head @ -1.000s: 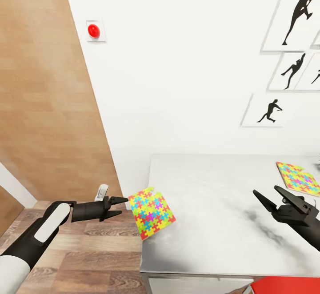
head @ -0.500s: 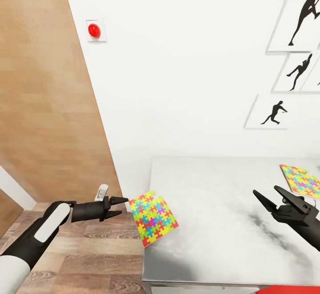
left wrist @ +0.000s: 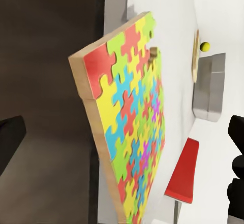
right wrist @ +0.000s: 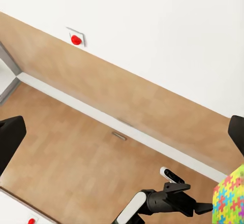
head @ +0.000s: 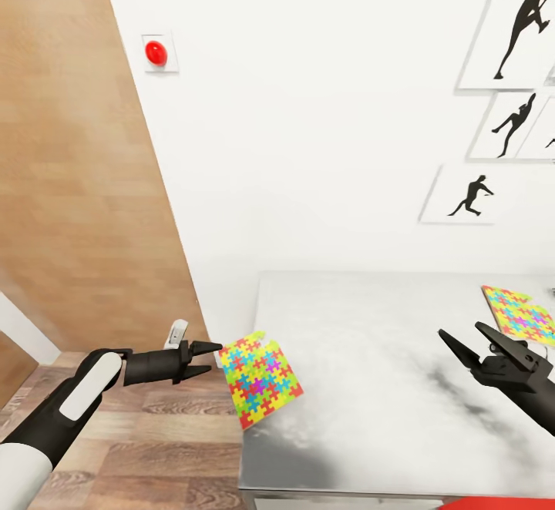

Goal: Put all the toys in the child's room - the three board games (two on the bed and one on the table), the two jigsaw puzzles on the table, and the tennis ball on the table - inside the toy box on the table in the child's room.

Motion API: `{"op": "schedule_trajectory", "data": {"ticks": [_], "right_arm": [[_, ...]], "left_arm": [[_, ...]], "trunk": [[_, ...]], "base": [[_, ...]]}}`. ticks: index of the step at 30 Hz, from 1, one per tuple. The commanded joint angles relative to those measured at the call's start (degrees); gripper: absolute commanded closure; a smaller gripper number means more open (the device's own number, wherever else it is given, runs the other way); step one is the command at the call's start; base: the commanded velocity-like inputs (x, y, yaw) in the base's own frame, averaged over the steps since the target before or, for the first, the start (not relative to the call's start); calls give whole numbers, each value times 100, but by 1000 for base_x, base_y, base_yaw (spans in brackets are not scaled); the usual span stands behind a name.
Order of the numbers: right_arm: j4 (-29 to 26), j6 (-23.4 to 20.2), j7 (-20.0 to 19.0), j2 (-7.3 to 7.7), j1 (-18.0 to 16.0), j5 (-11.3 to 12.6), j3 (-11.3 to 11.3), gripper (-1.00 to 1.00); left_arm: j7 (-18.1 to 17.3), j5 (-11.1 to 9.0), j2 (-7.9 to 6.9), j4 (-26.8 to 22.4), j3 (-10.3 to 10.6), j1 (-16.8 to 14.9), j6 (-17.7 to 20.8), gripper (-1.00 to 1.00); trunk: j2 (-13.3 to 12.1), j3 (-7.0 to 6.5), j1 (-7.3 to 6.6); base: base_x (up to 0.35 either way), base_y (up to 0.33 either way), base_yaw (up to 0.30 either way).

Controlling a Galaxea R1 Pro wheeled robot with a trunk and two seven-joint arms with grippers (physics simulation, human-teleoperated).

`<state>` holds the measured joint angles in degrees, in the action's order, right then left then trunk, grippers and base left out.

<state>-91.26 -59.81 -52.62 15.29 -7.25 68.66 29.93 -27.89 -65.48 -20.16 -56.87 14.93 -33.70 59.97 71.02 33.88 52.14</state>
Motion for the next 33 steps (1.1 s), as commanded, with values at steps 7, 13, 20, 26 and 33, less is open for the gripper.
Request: {"op": "schedule_trajectory", "data": {"ticks": [7,13,20,26,33], "right_arm": [[3,-19,-29,0,-5,-19,4,-100],[3,-19,-29,0,-5,-22,5,-100],[3,-19,-29,0,-5,-19,4,-100],[3,-19,-29,-3,-5,-20,4,-100],[3,-19,-29,-4,-5,-19,4,-100]], "left_arm": [[-46,35,-6,1,10,-5,3,-100],[-44,35,-6,1,10,-5,3,-100],[-41,35,-6,1,10,-5,3,-100],[-38,41,-6,12,10,-5,3,-100],[-40,39,-6,18,10,-5,0,-100]], "trunk": [[3,5,0],[3,5,0],[3,5,0],[3,5,0],[3,5,0]], "base": [[0,-110,0],[0,-15,0],[0,-2,0],[74,0,0],[60,0,0]]}}
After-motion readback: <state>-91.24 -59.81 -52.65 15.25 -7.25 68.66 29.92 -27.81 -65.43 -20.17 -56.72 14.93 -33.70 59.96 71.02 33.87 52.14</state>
